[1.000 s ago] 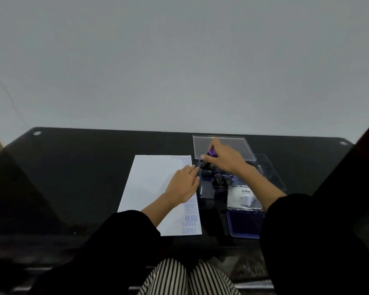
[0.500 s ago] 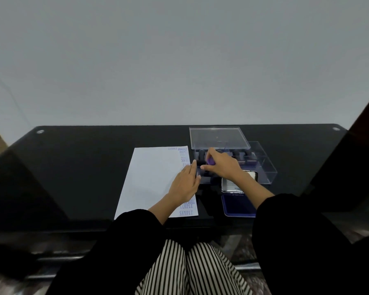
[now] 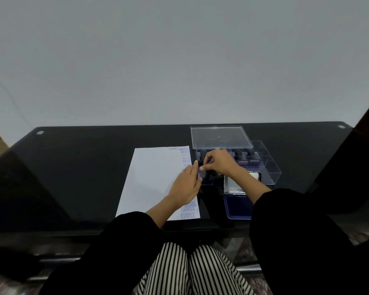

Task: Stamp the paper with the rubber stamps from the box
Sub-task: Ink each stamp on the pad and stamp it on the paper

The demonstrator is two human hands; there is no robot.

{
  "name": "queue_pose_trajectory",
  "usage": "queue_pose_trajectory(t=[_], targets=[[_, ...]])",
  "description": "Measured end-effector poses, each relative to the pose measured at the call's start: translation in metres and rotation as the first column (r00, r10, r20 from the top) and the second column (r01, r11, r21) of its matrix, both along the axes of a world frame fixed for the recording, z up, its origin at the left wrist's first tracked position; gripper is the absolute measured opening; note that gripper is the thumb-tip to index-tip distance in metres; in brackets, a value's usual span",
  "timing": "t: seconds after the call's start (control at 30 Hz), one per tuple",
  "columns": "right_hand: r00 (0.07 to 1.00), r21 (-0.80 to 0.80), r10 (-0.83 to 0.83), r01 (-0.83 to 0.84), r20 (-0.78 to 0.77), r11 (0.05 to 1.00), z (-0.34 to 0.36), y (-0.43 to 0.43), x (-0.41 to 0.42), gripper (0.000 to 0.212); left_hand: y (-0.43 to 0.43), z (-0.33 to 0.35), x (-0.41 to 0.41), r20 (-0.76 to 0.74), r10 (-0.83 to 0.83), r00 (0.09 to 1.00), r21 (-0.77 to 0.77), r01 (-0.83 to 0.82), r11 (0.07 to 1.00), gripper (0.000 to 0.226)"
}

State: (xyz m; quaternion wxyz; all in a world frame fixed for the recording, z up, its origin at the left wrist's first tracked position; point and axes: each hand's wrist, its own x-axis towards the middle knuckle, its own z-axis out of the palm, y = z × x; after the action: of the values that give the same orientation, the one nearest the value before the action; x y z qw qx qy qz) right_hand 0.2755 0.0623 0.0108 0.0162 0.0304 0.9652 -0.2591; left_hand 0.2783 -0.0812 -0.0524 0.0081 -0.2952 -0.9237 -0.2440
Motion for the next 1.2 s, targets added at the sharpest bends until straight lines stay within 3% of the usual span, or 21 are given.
queue_pose_trajectory(t=[0.3, 0.53, 0.67, 1.2], targets=[[0.998, 0.031, -0.060, 0.060, 0.015, 0.998, -0.001, -0.004, -0.013, 0.042, -0.002, -0.006, -0.004, -0.028, -0.014, 0.999, 0.019, 0.015, 1.000, 0.057], [0.996, -0.032, -0.083, 0.082, -0.035, 0.996, -0.004, -0.006, -0.010, 0.026, -0.001, -0.008, -0.005, -0.031, -0.009, 0.999, 0.027, 0.010, 1.000, 0.058], [0.994, -0.056, -0.105, 0.106, 0.013, 0.993, -0.004, -0.007, -0.013, 0.027, -0.002, -0.009, -0.005, -0.035, -0.018, 0.999, 0.015, 0.018, 1.000, 0.059], [0.989, 0.114, -0.145, 0.147, -0.024, 0.983, -0.022, -0.008, -0.011, 0.023, -0.002, -0.008, -0.003, -0.026, -0.017, 1.000, 0.000, 0.017, 1.000, 0.059]])
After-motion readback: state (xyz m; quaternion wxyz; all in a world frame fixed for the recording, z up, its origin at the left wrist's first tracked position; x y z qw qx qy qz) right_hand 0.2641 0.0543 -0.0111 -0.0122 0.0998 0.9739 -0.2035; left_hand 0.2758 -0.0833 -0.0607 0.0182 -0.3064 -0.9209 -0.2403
